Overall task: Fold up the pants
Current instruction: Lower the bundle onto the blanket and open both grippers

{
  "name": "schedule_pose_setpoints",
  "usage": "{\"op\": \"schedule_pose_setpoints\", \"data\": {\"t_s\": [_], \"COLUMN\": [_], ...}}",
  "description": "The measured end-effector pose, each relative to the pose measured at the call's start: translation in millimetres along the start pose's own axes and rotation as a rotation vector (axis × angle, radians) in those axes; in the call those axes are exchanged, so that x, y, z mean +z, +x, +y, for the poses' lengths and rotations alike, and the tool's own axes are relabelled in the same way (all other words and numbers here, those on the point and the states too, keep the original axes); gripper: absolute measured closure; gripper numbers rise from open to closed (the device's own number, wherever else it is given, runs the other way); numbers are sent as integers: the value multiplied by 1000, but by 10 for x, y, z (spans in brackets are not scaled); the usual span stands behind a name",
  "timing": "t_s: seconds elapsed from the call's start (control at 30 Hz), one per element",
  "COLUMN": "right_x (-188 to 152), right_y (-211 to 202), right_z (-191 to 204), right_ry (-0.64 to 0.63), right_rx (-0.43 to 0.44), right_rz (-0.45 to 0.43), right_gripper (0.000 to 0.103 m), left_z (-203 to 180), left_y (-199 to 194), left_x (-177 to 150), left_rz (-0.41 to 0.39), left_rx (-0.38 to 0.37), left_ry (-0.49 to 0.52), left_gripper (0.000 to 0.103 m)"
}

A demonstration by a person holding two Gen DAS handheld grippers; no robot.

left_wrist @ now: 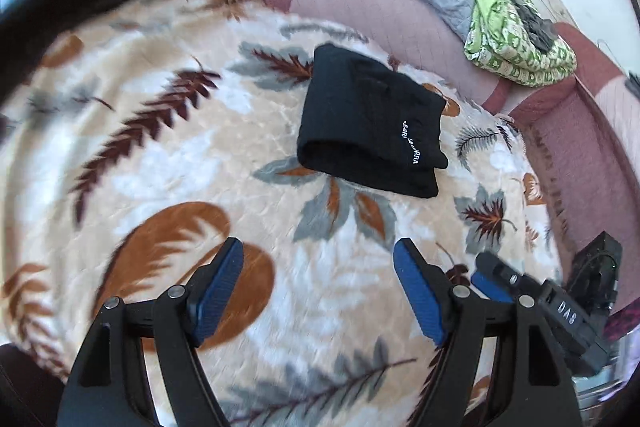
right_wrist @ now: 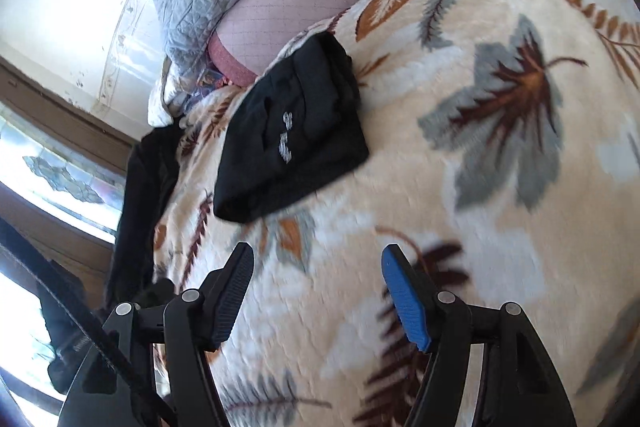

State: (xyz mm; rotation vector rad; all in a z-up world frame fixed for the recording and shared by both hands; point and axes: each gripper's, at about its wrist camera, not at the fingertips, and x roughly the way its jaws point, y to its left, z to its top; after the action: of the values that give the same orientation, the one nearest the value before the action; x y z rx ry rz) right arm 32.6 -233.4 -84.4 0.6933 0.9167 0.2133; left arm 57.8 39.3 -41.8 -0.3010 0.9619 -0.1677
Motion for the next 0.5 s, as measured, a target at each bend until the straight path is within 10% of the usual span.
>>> {"op": "schedule_pose_setpoints", "data": {"t_s": [0.23, 0.5], "right_x": [-514, -717], "right_y": [-197, -296], "right_z": [215, 607], "right_ry": [-63, -185], "right_rx": [-61, -92], "right_rz": [11, -17], "right_gripper": [31, 30], "left_z": [-126, -192], "left_y": [-562, -1434], "left_x": [-176, -384], "left_rz": [-188, -636], "left_rx": [63, 240], "left_ry": [66, 99], "left_gripper": [18, 0]}}
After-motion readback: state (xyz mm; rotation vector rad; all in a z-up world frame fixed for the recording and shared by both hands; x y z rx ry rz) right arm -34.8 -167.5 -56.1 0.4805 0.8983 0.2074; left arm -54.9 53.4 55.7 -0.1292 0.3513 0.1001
